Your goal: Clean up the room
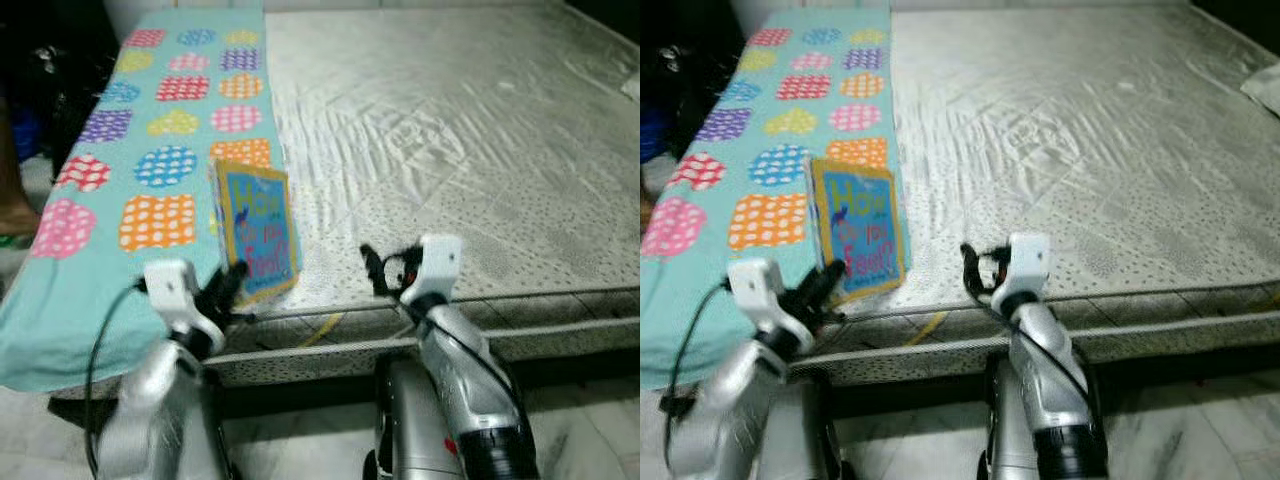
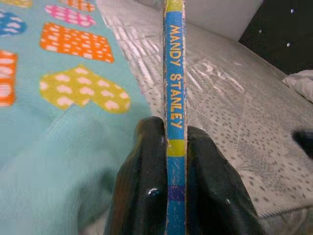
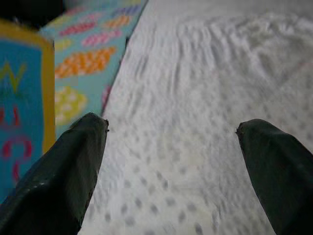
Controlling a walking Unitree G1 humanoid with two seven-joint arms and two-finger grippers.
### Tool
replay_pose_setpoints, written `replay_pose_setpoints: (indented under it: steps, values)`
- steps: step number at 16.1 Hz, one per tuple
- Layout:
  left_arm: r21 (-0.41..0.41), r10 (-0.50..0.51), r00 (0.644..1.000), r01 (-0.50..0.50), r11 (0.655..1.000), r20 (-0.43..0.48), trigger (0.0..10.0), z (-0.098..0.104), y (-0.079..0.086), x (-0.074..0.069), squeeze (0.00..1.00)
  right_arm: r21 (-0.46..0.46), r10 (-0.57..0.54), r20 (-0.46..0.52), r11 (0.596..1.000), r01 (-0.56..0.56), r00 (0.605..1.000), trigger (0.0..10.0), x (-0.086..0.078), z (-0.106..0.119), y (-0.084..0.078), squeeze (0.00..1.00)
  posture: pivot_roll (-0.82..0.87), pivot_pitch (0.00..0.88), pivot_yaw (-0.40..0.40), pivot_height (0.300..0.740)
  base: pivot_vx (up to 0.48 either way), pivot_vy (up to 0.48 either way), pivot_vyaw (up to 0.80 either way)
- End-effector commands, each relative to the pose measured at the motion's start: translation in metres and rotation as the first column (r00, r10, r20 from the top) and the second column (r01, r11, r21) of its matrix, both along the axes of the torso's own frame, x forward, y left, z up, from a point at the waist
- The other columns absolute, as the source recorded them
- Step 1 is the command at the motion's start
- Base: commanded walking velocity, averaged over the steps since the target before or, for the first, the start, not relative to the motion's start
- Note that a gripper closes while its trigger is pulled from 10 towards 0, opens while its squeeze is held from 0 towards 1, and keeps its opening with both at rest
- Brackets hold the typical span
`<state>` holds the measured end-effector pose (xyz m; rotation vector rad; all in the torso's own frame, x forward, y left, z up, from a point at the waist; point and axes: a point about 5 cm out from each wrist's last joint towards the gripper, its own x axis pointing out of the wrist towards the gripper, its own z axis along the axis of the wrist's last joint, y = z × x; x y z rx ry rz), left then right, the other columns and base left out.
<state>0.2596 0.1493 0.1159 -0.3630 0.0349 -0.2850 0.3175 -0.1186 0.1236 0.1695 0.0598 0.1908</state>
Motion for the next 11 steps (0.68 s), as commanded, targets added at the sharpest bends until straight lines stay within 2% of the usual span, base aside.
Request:
replay_pose_setpoints:
  steps: [1,4,7,11]
  values:
    - [0.035,0.013,0.998,-0.015,0.999,0.056,0.0,0.010,-0.002,-0.004,0.00,0.025,-0.031,0.015,0.999,0.031,0.999,10.0,0.003,0.006,-0.003,0.00,-0.09,0.000,0.001,0.483,0.000,0.000,0.00]
    - [0.074,-0.002,0.995,-0.005,0.997,0.097,0.0,0.013,-0.013,-0.002,0.00,0.048,-0.076,0.025,0.996,0.075,0.997,10.0,0.008,0.007,-0.010,0.00,-0.10,0.000,0.004,0.483,0.000,0.000,0.00]
    - [0.074,0.005,0.991,-0.015,0.997,0.130,0.0,0.019,-0.018,0.013,0.00,0.061,-0.086,0.027,0.995,0.084,0.996,10.0,0.011,0.007,-0.006,0.00,-0.11,0.000,0.016,0.483,0.000,0.000,-0.50]
    - [0.092,-0.008,0.990,-0.005,0.996,0.141,0.0,0.018,-0.020,0.015,0.00,0.067,-0.078,0.045,0.995,0.075,0.996,10.0,0.013,0.009,-0.004,0.00,-0.11,0.000,0.021,0.483,0.000,0.000,-0.63]
